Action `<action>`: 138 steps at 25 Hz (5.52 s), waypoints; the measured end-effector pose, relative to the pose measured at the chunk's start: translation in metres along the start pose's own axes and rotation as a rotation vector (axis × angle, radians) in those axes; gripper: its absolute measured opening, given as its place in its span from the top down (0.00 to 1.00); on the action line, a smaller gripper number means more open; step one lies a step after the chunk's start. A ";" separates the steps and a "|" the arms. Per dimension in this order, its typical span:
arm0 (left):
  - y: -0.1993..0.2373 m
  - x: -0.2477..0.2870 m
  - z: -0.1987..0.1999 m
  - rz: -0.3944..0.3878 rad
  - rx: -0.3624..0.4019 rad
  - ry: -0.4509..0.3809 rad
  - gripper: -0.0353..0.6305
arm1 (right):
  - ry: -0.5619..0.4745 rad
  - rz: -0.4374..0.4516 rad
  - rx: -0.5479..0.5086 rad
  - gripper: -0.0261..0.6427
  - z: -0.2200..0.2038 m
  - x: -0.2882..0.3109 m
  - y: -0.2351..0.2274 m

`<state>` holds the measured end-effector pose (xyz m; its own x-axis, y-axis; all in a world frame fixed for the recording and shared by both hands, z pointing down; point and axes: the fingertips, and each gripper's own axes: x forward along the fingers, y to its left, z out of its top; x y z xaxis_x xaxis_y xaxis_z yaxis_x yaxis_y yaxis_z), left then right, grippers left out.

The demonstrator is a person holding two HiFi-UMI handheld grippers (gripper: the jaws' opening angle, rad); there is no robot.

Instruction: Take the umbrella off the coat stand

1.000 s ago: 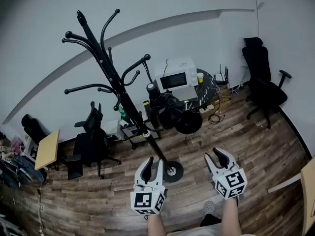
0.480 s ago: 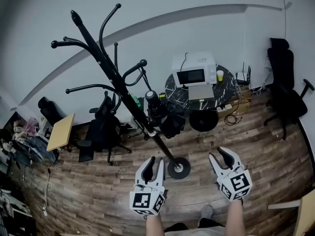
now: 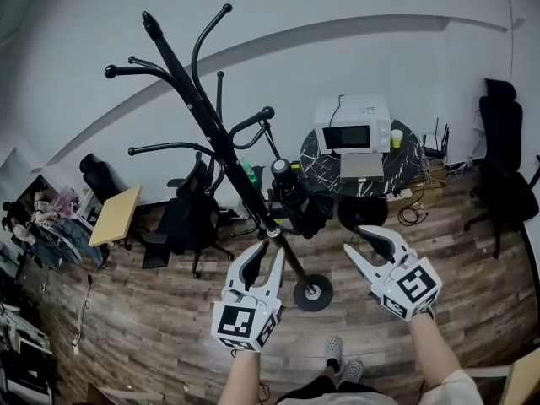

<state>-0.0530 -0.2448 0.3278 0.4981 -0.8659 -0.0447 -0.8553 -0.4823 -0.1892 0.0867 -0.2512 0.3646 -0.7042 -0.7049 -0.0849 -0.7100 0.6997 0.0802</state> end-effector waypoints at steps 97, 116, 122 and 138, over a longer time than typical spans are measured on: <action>0.096 0.121 0.151 -0.049 0.228 -0.172 0.91 | -0.332 0.119 -0.127 0.95 0.181 0.195 -0.054; 0.081 0.119 0.174 0.002 0.403 -0.176 0.91 | -0.338 0.043 -0.200 0.95 0.203 0.178 -0.058; 0.074 0.119 0.182 -0.007 0.404 -0.195 0.91 | -0.348 0.025 -0.212 0.95 0.209 0.167 -0.057; 0.052 0.096 0.171 -0.036 0.339 -0.258 0.91 | -0.325 0.027 -0.188 0.95 0.200 0.136 -0.037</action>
<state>-0.0250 -0.3307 0.1463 0.5826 -0.7674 -0.2678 -0.7632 -0.4031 -0.5051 0.0180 -0.3493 0.1519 -0.7066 -0.5914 -0.3886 -0.7004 0.6627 0.2650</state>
